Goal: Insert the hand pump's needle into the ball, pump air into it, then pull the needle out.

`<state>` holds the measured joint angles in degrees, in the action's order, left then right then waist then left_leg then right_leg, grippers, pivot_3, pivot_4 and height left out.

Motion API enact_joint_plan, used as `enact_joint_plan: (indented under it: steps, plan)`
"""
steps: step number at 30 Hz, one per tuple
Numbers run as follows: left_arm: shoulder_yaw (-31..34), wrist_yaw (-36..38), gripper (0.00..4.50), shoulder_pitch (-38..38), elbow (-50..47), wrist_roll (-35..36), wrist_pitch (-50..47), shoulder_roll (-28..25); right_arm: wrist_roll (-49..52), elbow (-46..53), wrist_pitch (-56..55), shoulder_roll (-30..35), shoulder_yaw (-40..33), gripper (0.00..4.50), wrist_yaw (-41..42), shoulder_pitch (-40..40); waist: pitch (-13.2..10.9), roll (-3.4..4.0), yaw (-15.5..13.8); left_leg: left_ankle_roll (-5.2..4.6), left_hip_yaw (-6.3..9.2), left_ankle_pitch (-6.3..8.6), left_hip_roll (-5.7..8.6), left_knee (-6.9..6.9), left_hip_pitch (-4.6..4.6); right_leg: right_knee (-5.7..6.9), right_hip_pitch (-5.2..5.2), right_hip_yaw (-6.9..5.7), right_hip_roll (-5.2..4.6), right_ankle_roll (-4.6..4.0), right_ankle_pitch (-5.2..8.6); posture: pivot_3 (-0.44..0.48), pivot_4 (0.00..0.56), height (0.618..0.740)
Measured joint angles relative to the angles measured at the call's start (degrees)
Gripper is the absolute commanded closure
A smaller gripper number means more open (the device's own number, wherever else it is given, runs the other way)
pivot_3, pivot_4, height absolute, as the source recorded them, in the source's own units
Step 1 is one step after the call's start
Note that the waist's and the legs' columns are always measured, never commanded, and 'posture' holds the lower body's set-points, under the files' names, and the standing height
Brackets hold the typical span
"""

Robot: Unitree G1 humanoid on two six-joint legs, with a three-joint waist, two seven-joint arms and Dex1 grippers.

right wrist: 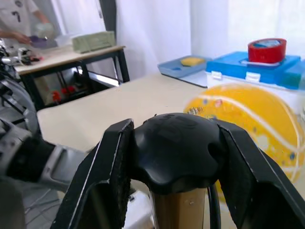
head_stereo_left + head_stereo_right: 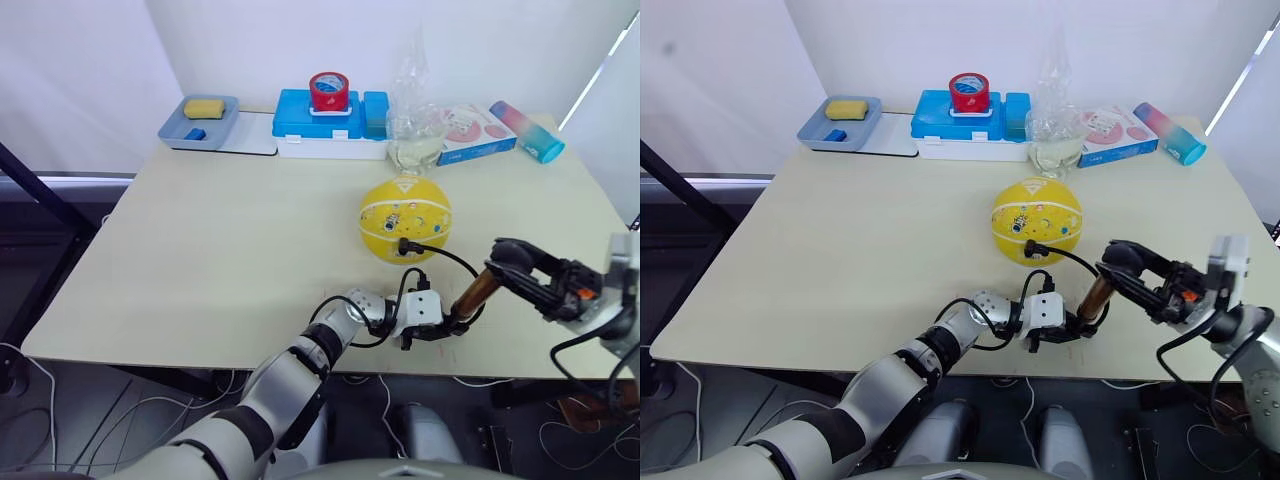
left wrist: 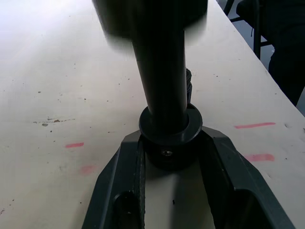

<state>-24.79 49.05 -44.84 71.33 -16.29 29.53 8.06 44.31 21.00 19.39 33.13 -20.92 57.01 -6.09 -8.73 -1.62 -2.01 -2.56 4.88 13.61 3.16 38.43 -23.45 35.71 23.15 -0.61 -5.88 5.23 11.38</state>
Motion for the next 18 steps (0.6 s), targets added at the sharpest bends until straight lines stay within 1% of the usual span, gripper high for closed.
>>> enact_joint_plan:
  steps: [3, 8, 11, 14, 18]
  plan:
    - [0.0, 0.0, 3.40, 0.0, 0.0, 0.0, 0.0, 0.0, -4.3, -3.0, -4.6, -1.2, 3.7, 2.56, 0.0, -1.8, 0.0, 0.04, 0.0, 0.00, -0.01, 0.00, 0.01, 0.00, 0.02, 0.00, 0.00, 0.01, 0.00, 0.00, 0.00, 0.000, 0.150, 0.739]
    - [0.0, -0.1, 3.40, 0.0, 0.1, 0.0, -0.1, 0.0, -4.8, -3.7, -7.7, -1.3, 5.1, 2.56, 0.0, -2.4, 0.0, 0.07, 0.0, 0.01, 0.00, 0.01, 0.00, -0.01, 0.13, 0.00, -0.13, 0.02, 0.00, -0.01, 0.01, 0.000, 0.150, 0.739]
    - [0.0, -0.1, 3.40, 0.0, 0.0, 0.0, 0.1, 0.0, -2.5, -3.9, -6.8, -0.7, 4.3, 2.56, 0.1, -2.6, 0.0, 0.16, 0.0, 0.00, 0.00, 0.00, 0.00, -0.02, 0.11, 0.00, -0.12, 0.02, -0.01, -0.01, 0.01, 0.000, 0.150, 0.739]
    - [0.0, 0.1, 3.40, 0.0, -0.2, 0.0, 0.5, 0.0, 0.1, -3.6, -4.3, 2.1, 3.4, 2.56, 0.1, -2.5, -0.1, 0.26, 0.0, 0.00, 0.00, 0.00, 0.02, -0.02, 0.03, 0.00, -0.07, 0.02, -0.03, -0.01, 0.01, 0.000, 0.150, 0.739]
    - [0.0, 0.1, 3.40, 0.0, -0.4, 0.0, 0.8, 0.0, 8.3, -1.3, 1.8, 6.4, -1.2, 2.56, -0.7, -0.2, -0.1, 0.40, 0.0, -0.01, -0.02, -0.01, 0.05, 0.00, -0.13, 0.00, 0.08, 0.04, -0.05, -0.01, 0.00, 0.000, 0.150, 0.739]
